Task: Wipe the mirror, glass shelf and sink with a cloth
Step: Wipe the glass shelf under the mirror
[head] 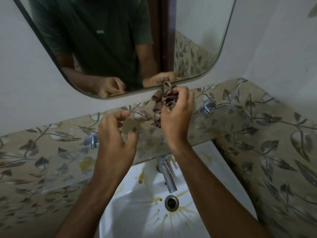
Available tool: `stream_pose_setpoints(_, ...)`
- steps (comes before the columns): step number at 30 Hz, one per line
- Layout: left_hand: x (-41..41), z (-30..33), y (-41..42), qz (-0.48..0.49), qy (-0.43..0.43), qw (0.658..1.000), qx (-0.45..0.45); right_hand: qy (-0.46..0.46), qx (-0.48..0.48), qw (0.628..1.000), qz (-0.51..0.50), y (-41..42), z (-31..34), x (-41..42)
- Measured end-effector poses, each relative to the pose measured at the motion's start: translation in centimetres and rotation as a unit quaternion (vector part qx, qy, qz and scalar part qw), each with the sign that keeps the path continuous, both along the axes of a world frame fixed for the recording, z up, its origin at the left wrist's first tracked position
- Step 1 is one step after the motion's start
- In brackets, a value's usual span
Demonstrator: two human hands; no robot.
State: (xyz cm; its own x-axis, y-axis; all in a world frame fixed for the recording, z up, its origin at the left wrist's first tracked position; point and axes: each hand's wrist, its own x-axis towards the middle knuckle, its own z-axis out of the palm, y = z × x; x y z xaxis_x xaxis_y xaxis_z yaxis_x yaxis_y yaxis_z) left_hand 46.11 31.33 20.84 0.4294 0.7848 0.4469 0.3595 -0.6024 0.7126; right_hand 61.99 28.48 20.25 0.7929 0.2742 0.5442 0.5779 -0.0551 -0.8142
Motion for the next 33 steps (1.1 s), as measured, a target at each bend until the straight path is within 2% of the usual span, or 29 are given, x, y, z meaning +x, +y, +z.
stream_pose_setpoints(7,-1.4,0.0,0.7,0.027,-0.008,1.0,-0.011,-0.04,-0.059,0.99,0.119,1.4,-0.5,-3.8)
stream_pose_setpoints(9,-2.3,0.0,0.7,0.031,-0.017,0.999,-0.012,-0.034,-0.068,0.992,0.105,0.7,-0.4,-2.3)
stream_pose_setpoints(12,-3.9,-0.2,0.9,0.048,-0.024,0.998,-0.03,-0.014,-0.082,0.996,0.035,-0.6,-0.3,0.6)
stream_pose_setpoints(15,-5.1,-0.5,1.2,0.061,-0.03,0.997,-0.037,-0.032,-0.107,0.994,-0.002,-0.4,-0.4,0.3)
stream_pose_setpoints(20,-5.9,-0.7,1.6,0.07,-0.037,0.996,-0.048,-0.038,-0.155,0.984,0.076,2.2,-0.8,-5.1)
stream_pose_setpoints(23,-6.6,-0.8,2.2,0.085,-0.031,0.995,-0.04,-0.04,-0.164,0.978,0.122,2.1,-0.6,-5.2)
stream_pose_setpoints(25,-7.4,-0.9,2.5,0.096,-0.024,0.994,-0.04,-0.059,-0.169,0.978,0.105,1.1,-0.2,-3.4)
stream_pose_setpoints(29,-8.1,-1.2,2.6,0.103,-0.034,0.993,-0.043,-0.096,-0.189,0.977,-0.019,-1.0,0.4,0.2)
stream_pose_setpoints(31,-7.9,-1.4,2.4,0.096,-0.036,0.993,-0.052,-0.089,-0.206,0.974,-0.025,-0.9,0.4,-0.3)
stream_pose_setpoints(33,-7.4,-1.5,2.2,0.086,-0.037,0.994,-0.059,-0.076,-0.223,0.972,0.015,-0.4,0.1,-2.1)
